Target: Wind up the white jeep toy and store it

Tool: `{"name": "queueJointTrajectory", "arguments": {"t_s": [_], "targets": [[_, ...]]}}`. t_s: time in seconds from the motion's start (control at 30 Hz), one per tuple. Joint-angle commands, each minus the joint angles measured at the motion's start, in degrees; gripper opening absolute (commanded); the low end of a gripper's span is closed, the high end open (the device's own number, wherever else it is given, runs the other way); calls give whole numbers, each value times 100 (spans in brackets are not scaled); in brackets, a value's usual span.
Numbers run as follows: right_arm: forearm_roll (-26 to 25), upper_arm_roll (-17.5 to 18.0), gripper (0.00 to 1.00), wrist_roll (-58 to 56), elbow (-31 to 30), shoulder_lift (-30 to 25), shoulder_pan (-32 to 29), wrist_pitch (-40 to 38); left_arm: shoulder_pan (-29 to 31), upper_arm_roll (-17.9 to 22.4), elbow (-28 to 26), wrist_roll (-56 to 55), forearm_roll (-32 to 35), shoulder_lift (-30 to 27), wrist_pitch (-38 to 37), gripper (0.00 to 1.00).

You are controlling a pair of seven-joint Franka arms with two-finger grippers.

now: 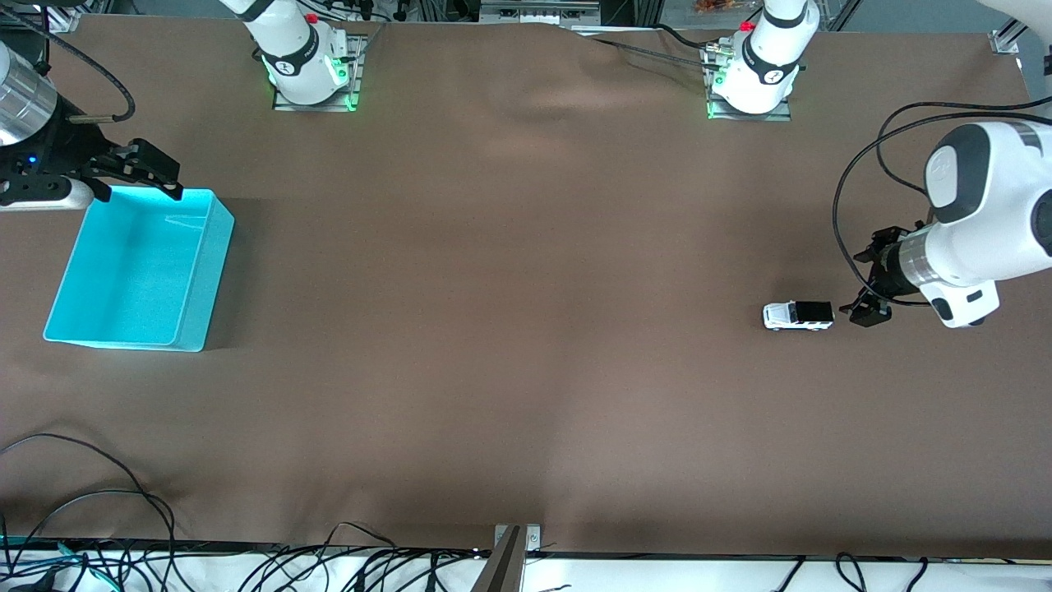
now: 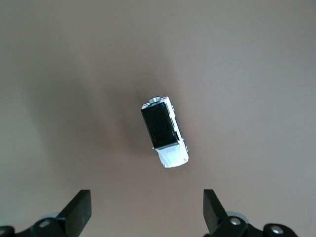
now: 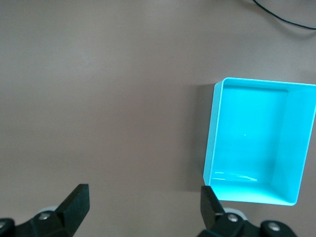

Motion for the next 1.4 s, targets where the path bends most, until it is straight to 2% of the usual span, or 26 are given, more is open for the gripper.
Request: {"name": "queueJointTrajectory", "arguments": {"t_s": [0.0,0.37,0.77,1.03,1.17,1.23,1.3,1.37], "targets": [[-108,14,100,68,-47,-85,9,14,28,-8,-592,-648,147,-14,747,100],[-108,14,100,68,-47,-85,0,23,107,1,-865,-1291,165,636,1794,100],[-108,14,100,68,-47,-85,0,23,204,-8,-1322,-1431,165,926,2857,100],[-108,14,100,68,-47,-85,0,32,221,-8,-1507,-1431,165,970,3122,95],[-108,14,100,68,-47,-85,0,32,230,-8,-1551,-1431,165,1006,3183,89],[-108,14,100,68,-47,-85,9,32,230,-8,-1603,-1431,156,1006,3192,80],[-108,14,100,68,-47,-85,9,32,230,-8,-1603,-1440,147,1005,3192,65],[-108,14,100,68,-47,-85,9,32,230,-8,-1603,-1440,156,1006,3192,44]]}}
